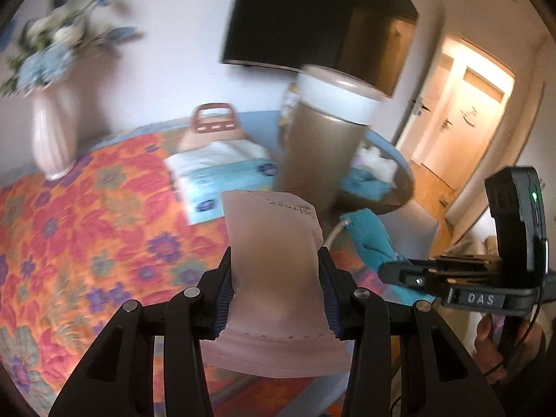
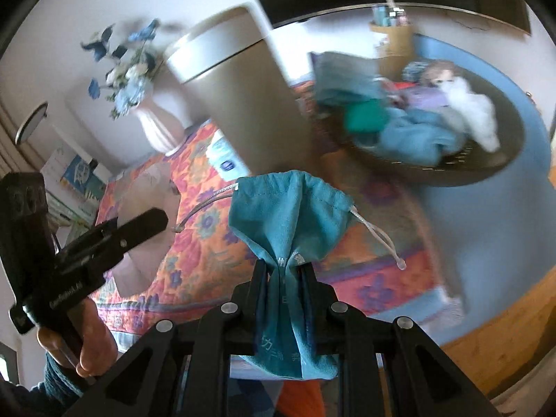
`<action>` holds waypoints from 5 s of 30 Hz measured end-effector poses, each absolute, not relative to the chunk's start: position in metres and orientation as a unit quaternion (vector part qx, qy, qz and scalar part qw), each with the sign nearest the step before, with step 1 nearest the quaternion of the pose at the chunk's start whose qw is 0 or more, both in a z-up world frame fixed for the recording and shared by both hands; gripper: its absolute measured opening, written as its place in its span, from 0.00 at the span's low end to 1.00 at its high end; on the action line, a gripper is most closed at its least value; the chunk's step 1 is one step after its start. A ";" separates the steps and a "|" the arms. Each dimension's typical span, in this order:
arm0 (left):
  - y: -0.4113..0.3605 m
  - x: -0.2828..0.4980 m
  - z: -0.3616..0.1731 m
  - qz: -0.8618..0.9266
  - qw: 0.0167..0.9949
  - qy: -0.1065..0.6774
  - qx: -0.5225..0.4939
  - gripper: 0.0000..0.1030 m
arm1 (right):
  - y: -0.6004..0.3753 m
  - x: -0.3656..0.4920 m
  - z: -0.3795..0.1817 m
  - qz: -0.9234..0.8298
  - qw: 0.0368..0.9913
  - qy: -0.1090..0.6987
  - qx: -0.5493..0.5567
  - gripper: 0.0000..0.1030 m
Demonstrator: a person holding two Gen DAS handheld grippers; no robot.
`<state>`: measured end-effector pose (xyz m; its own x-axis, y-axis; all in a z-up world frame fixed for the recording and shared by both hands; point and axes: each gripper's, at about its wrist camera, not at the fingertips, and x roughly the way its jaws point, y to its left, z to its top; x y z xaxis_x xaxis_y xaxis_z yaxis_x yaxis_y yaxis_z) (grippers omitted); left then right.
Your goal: Organize soft objects
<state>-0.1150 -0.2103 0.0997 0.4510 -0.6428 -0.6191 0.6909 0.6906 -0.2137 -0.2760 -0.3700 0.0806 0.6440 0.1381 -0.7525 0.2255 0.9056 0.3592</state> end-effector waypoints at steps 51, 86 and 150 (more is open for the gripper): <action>-0.454 -0.132 0.118 -0.296 0.908 0.254 0.152 0.80 | -0.566 -0.203 0.144 -0.118 0.920 0.317 0.195 0.79; -0.090 -0.140 0.160 -0.219 0.922 0.315 0.043 0.80 | -0.294 -0.217 0.109 0.143 0.891 0.407 0.140 0.91; -0.003 0.021 0.033 0.012 0.931 0.365 0.008 0.81 | -0.165 -0.023 0.041 0.013 0.929 0.370 0.023 0.91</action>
<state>0.0205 -0.0028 0.0328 0.7333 0.0289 -0.6793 -0.0169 0.9996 0.0243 -0.0229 -0.1650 0.0410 0.7265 0.0410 -0.6860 -0.0072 0.9986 0.0520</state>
